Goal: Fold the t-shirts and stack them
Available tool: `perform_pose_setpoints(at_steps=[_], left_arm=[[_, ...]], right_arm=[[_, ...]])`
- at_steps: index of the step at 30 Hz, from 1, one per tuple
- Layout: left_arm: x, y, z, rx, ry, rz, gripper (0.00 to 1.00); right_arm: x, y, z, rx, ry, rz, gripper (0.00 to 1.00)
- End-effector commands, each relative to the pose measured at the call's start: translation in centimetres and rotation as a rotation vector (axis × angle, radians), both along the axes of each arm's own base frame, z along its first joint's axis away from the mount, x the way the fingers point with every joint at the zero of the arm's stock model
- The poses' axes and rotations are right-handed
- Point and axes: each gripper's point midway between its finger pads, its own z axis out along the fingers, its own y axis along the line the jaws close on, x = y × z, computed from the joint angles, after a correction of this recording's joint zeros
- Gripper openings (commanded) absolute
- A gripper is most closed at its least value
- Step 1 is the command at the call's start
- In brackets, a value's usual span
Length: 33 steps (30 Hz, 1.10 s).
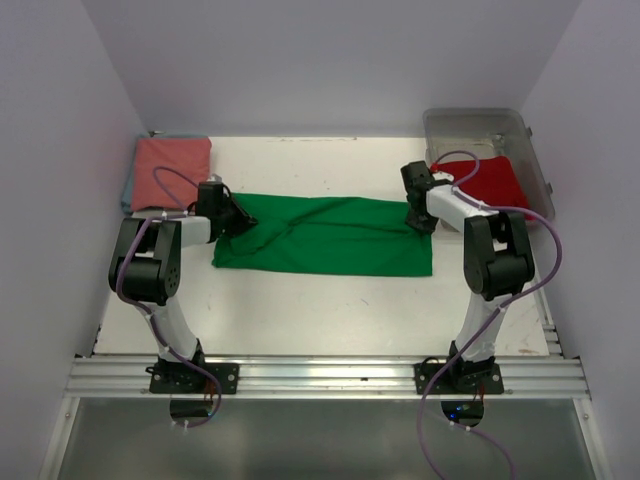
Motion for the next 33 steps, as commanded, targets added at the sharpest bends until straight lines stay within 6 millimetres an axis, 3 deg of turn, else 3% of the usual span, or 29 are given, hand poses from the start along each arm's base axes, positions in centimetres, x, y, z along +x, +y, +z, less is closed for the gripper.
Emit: perform_pose_setpoints(at_steps=[1,7,11,17,26,33], left_arm=[[-1.1,1.0,-2.4,0.073,0.068,0.005,0.0],[-1.1,1.0,-2.4,0.073,0.068,0.005,0.0],[-1.2,1.0,-2.4,0.072,0.068,0.004,0.0],[-1.1,1.1,-2.4,0.074,0.068,0.007,0.0],[-1.1,1.0,-2.4,0.069,0.069,0.005,0.0],[-0.9,0.9,-2.2,0.065,0.067,0.005,0.0]], right_arm=[[0.6,0.1,-0.1,0.017,-0.029,-0.018,0.35],[0.2,-0.5,-0.2,-0.004,-0.021,-0.029,0.25],[0.1,-0.5,-0.1,-0.008,-0.025,-0.028,0.0],[0.0,-1.3,1.8,-0.04,-0.058,-0.038,0.0],[-1.3,-3.4,6.3,-0.134,-0.113,-0.083,0.0],[-2.5,-4.0,6.1,-0.165,-0.08,-0.085,0.0]])
